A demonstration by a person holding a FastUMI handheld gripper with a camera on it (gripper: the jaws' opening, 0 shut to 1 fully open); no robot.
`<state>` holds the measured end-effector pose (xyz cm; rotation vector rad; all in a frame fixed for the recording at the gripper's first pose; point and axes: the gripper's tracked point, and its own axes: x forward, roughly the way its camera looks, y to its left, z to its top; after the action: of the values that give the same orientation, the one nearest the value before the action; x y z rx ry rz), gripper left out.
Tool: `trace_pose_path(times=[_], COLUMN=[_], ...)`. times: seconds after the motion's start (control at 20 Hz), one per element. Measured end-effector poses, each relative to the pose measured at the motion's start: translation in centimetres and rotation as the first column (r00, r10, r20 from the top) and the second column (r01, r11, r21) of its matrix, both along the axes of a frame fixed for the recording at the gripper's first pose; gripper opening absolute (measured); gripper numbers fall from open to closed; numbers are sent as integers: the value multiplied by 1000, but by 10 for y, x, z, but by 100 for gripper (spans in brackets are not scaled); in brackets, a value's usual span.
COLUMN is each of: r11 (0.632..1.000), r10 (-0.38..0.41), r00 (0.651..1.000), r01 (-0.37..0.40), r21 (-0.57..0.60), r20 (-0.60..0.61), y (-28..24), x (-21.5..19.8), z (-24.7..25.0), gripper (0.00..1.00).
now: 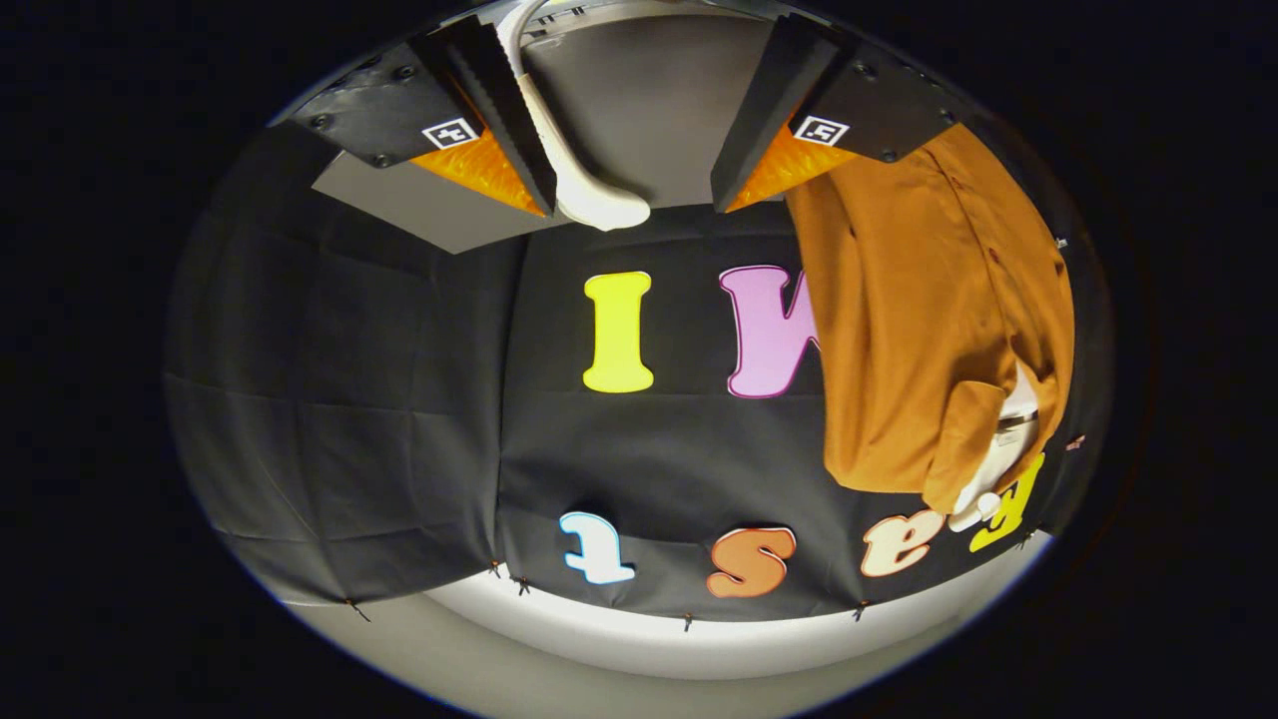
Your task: Iron the clothes twice with a garment steamer, once on the left side and once on the right side.
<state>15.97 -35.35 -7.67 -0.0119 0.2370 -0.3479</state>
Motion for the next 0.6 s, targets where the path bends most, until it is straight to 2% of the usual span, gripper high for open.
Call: trace_pose_path(times=[0.25, 0.6], r11=[999, 996], r10=[-20, -31], r00=[995, 968], r01=[24, 51], r21=[37, 76], r20=[-97, -249], y=[-44, -80], x=[22, 41], z=[-38, -91], gripper=[98, 98])
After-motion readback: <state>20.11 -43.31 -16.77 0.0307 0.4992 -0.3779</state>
